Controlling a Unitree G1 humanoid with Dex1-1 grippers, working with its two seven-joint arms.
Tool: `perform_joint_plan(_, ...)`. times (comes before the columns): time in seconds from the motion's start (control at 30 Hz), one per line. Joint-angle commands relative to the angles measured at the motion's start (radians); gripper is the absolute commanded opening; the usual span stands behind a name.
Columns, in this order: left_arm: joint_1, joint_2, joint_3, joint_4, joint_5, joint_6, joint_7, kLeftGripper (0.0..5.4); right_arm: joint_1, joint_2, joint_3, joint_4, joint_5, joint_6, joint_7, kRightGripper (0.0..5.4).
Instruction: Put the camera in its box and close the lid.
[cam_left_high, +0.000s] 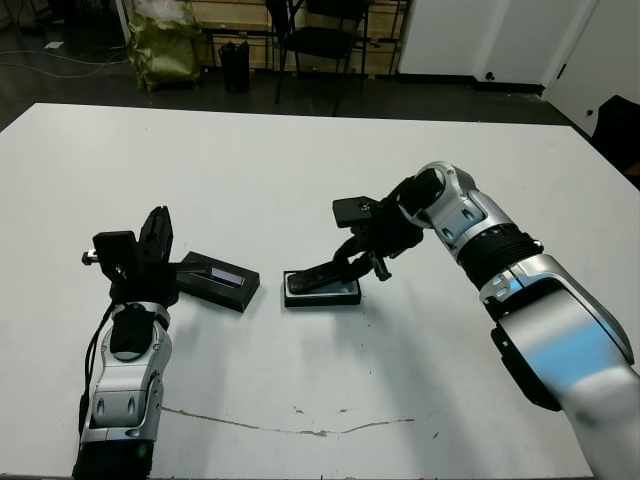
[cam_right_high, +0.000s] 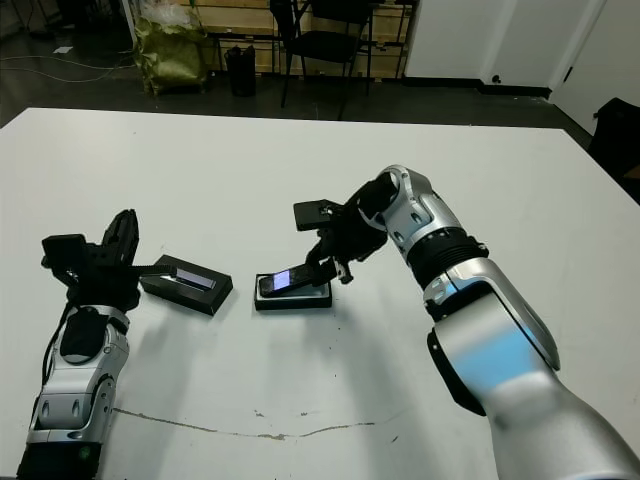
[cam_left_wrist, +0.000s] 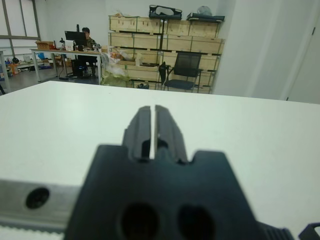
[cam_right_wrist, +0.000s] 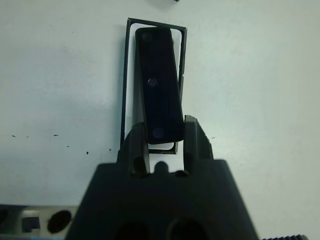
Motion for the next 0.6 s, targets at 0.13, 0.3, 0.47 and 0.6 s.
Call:
perform_joint_plan(0.13, 0.006, 0.001, 0.001, 0.025, 0.005, -0.009, -0.002, 0.00, 0.010, 0.039, -0.010, 0.049, 0.028, -0.138, 0.044, 0.76)
perform_joint_plan(0.3, 0.007, 0.001, -0.001, 0.018, 0.012, 0.004, 0.006, 0.00, 0.000, 0.038, -0.012, 0.073, 0.023, -0.205, 0.052, 1.81)
perform_joint_plan(0.47, 0.007, -0.002, 0.001, 0.021, 0.006, 0.000, 0.004, 0.00, -0.016, 0.037, -0.005, 0.077, 0.008, -0.206, 0.046, 2.94)
perform_joint_plan(0.6, 0.008, -0.003, -0.001, 0.010, 0.011, 0.018, 0.012, 0.00, -0.023, 0.032, -0.013, 0.064, 0.012, -0.196, 0.036, 3.81)
